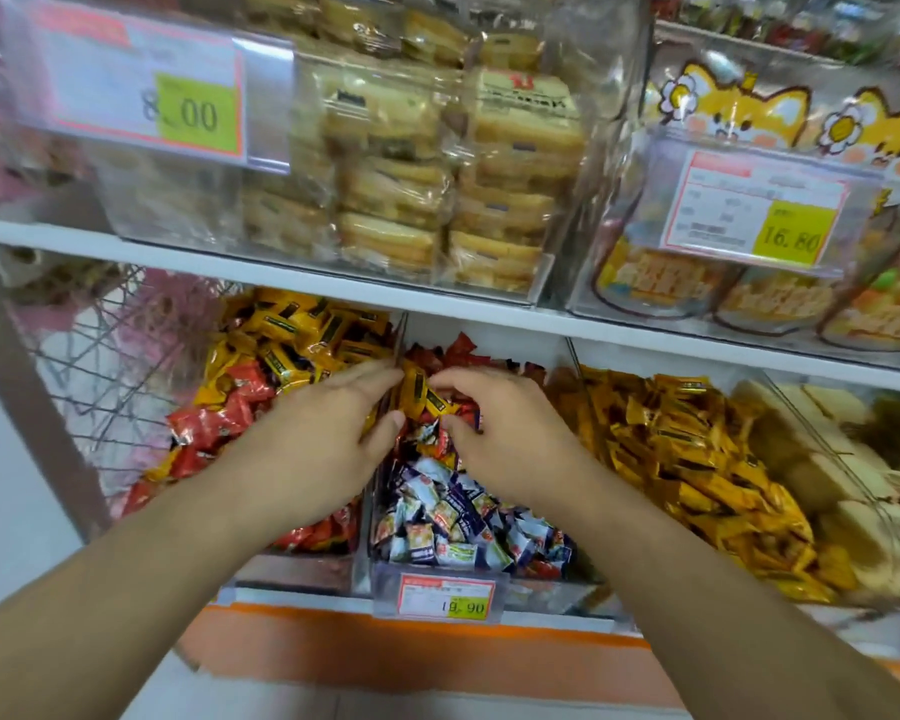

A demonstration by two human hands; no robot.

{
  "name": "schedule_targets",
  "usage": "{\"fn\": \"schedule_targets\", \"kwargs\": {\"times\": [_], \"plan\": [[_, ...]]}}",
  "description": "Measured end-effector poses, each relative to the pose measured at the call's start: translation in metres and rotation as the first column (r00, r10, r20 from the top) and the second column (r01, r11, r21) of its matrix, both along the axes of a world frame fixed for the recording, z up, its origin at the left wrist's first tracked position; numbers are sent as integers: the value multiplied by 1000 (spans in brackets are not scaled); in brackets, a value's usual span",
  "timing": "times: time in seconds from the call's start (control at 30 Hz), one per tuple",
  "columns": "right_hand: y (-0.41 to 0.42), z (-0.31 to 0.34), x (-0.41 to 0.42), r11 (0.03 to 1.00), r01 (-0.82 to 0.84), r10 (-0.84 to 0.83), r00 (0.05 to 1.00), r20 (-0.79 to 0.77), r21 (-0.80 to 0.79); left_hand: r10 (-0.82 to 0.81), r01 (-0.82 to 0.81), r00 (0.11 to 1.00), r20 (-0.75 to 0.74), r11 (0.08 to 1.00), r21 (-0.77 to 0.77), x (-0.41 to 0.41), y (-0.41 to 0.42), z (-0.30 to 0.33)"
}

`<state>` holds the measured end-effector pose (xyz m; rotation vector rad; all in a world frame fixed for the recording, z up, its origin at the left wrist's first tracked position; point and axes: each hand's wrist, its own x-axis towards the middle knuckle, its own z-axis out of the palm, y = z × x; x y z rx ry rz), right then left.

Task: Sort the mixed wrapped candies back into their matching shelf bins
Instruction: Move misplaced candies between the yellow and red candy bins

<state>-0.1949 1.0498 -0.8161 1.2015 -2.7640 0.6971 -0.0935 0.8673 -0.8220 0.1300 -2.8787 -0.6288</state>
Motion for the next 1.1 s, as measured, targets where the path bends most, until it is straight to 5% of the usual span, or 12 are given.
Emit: {"fn": "schedule_targets", "kwargs": {"times": [0.17, 0.57, 0.8, 1.1], "plan": [[-14, -14, -13, 992, 87, -88, 996, 11, 88, -3, 4, 1000, -9, 999, 36, 1, -3, -4], [-26, -13, -13, 986, 148, -127, 962, 241, -73, -3, 5, 999, -32, 998, 70, 2, 1, -2], [-27, -13, -16, 994, 89, -101, 971, 216, 65, 7, -5, 1000, -28, 998, 68, 2, 4, -2], [-15, -17, -13, 986, 112, -94, 985, 146, -122, 6, -4, 999, -35, 999, 53, 1, 4, 0]]}}
